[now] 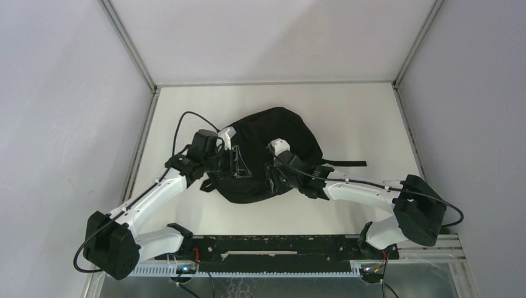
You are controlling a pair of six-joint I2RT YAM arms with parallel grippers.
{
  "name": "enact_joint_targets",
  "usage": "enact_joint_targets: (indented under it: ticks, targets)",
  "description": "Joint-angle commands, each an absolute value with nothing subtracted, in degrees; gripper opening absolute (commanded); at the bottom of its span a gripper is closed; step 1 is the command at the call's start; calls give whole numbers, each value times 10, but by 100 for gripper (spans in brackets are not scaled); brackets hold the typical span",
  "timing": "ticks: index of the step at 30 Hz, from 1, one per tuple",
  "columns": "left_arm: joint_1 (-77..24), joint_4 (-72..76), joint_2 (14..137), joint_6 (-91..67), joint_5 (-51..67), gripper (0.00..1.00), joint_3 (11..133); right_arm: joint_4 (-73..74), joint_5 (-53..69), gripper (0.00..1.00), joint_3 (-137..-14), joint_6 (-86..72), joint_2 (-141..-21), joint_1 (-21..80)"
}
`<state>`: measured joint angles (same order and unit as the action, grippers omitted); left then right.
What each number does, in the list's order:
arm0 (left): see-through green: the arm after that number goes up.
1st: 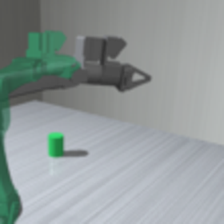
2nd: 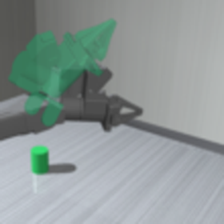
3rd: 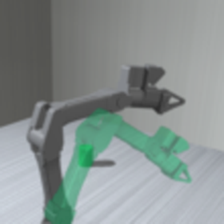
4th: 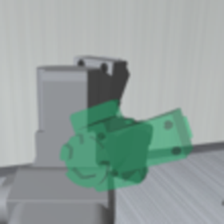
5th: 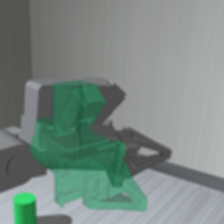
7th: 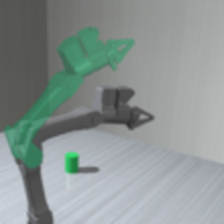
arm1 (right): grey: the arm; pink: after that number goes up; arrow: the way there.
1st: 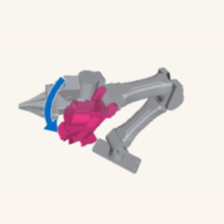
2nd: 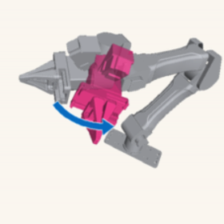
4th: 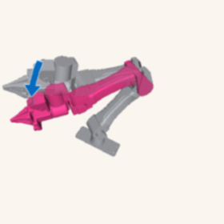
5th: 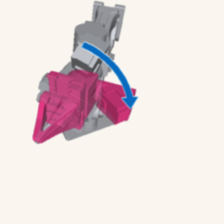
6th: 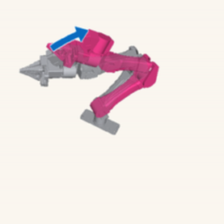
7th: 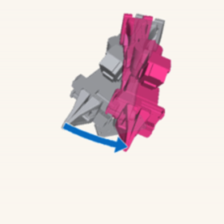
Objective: Pack the student bag
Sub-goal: Zip the student bag at the center of the board.
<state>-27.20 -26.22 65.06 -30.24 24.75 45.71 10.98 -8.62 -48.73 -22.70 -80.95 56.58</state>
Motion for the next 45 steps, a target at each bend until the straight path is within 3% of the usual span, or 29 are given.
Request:
enact_joint_targets:
  ticks: [1,5,10,24,28,33,45]
  targets:
    - [-274,-237,657,-311,271,42,446,114,-110,49,-510,-221,-824,559]
    - [-279,-233,663,-311,276,42,442,103,-103,35,-510,-223,-827,559]
    - [-286,-219,655,-324,256,43,437,93,-102,30,-510,-227,-831,556]
    - [-288,-181,657,-347,260,43,412,90,-83,45,-547,-221,-865,555]
    - [-289,-181,660,-347,265,43,412,93,-89,31,-547,-225,-870,552]
    - [-290,-171,662,-350,284,44,411,104,-98,0,-546,-227,-860,549]
    - [-312,-83,733,-399,308,47,411,91,-87,0,-529,-216,-831,553]
